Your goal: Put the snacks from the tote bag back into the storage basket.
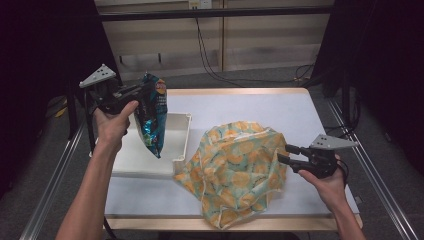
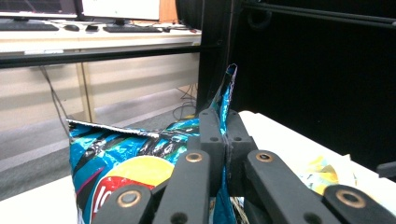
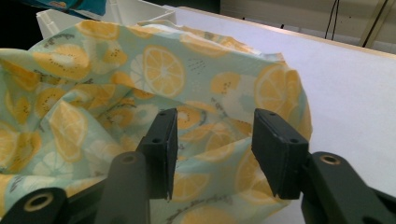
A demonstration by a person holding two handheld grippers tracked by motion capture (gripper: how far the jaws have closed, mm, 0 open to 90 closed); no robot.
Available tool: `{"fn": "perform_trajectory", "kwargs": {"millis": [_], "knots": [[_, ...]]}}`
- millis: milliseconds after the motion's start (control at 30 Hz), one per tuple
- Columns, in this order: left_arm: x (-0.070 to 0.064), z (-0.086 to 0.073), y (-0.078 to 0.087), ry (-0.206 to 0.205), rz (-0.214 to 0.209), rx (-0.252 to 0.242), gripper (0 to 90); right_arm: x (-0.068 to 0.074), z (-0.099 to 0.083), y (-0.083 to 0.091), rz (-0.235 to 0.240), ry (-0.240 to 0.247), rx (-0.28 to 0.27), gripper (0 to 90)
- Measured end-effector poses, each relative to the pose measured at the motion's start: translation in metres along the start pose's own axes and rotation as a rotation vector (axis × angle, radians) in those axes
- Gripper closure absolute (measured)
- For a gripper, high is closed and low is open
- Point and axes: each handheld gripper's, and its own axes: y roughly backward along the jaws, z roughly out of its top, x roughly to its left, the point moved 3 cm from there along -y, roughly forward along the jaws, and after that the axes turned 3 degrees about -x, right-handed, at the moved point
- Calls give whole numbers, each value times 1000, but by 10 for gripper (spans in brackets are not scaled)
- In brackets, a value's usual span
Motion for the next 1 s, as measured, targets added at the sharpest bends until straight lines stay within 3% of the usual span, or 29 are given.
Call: {"fn": "perform_trajectory", "kwargs": {"millis": [300, 433, 933, 1000], "knots": [[13, -17, 4, 25, 49, 11, 894, 10, -13, 10, -18, -12, -10, 405], [18, -25, 4, 29, 42, 14, 894, 14, -20, 17, -24, -16, -17, 397], [24, -38, -15, 20, 67, 43, 895, 29, -42, 26, -14, -27, 17, 350], [26, -41, -19, 38, 74, 39, 895, 31, -44, 28, -12, -30, 14, 342]]}}
